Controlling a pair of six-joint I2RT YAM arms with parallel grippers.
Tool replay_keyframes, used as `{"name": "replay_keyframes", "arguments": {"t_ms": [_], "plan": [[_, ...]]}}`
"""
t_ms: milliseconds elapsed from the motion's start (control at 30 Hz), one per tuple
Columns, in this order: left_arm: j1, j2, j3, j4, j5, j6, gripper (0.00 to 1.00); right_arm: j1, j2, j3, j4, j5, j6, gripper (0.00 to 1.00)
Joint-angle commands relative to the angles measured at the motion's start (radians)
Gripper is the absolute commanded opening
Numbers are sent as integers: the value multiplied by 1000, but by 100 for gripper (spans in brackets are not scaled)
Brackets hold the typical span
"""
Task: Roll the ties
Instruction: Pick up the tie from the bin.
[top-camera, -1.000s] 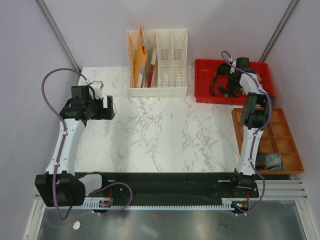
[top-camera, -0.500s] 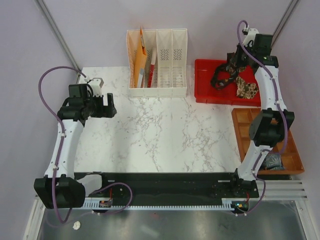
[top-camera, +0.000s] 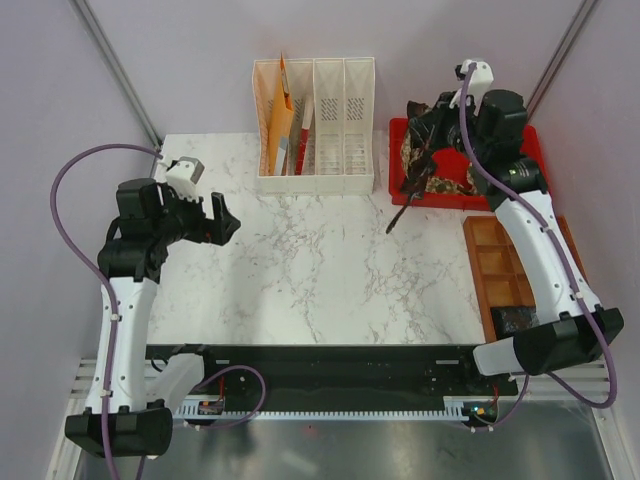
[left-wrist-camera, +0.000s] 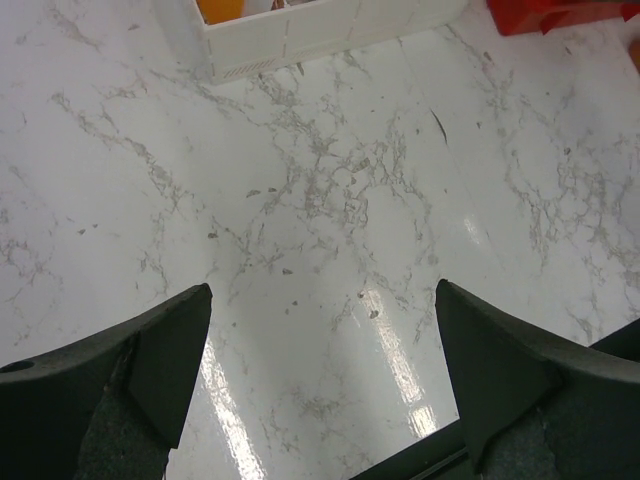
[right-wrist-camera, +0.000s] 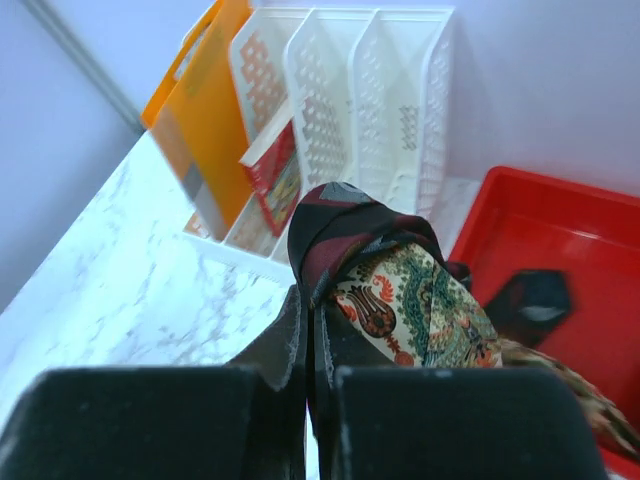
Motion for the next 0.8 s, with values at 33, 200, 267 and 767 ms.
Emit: {"name": "replay_keyframes", "arguments": {"t_ms": [33, 200, 267, 767], "plan": [[0, -20, -18, 23, 74, 50, 100, -26, 3, -99, 106, 220, -68, 0], [2, -3, -9, 23, 59, 70, 100, -166, 110, -53, 204, 258, -111, 0], [2, 2, -6, 23, 43, 76, 100, -209, 162, 32, 248, 258, -121, 0], [2, 49, -30, 5, -14, 76, 100, -240, 742, 388, 69, 107, -254, 12]]}}
